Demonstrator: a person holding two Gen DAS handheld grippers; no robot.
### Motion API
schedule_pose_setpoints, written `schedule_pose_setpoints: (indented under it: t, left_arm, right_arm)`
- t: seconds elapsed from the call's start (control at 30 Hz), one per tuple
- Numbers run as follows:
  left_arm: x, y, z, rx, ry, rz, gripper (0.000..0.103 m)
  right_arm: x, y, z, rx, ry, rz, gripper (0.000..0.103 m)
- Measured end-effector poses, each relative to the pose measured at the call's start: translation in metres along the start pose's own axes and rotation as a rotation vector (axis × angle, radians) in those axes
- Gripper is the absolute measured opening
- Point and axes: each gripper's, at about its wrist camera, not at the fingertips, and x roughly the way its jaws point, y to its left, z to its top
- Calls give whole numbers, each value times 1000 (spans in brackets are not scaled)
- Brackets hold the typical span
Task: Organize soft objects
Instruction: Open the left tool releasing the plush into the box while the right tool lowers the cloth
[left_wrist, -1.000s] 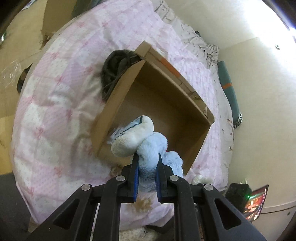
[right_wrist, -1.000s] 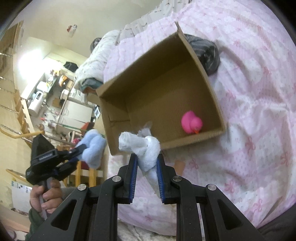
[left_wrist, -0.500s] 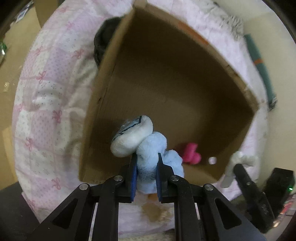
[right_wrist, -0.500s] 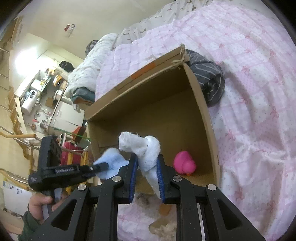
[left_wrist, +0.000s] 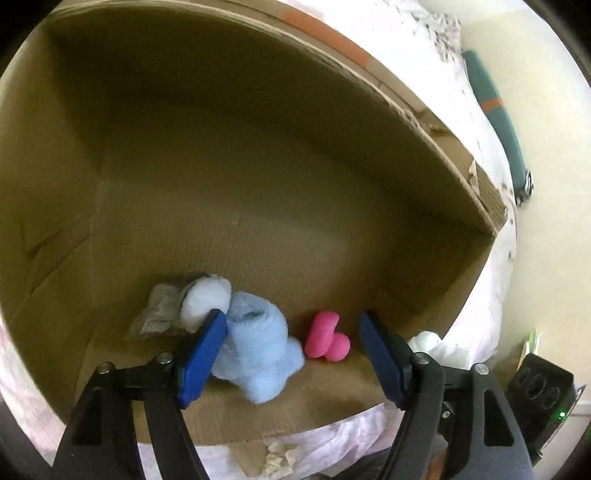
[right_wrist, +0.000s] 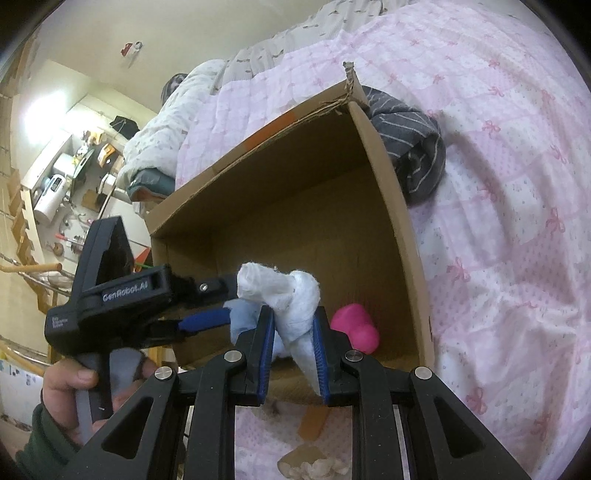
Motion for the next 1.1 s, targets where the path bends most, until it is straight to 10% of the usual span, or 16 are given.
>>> schedule_pose_setpoints:
  t: [0.37, 0.73, 0.83, 0.93, 1.1]
  left_arm:
    - [-73, 15, -11, 97, -213, 122, 78]
    - [-77, 34, -45, 162, -228, 226, 78]
    - [-75, 28, -52, 197, -239, 269, 78]
    - [-73, 24, -56, 214, -232, 271, 78]
    - [-78, 23, -61, 203, -233, 263, 78]
  right_arm:
    - [10, 6, -2, -38, 29, -42, 22]
    - [18, 8, -2, -55, 22, -95, 23]
    - [14, 7, -1, -45, -2, -91, 31]
    - [7, 6, -1, -37, -36, -80, 60]
    - [-4, 6, -3, -34, -74, -65, 64]
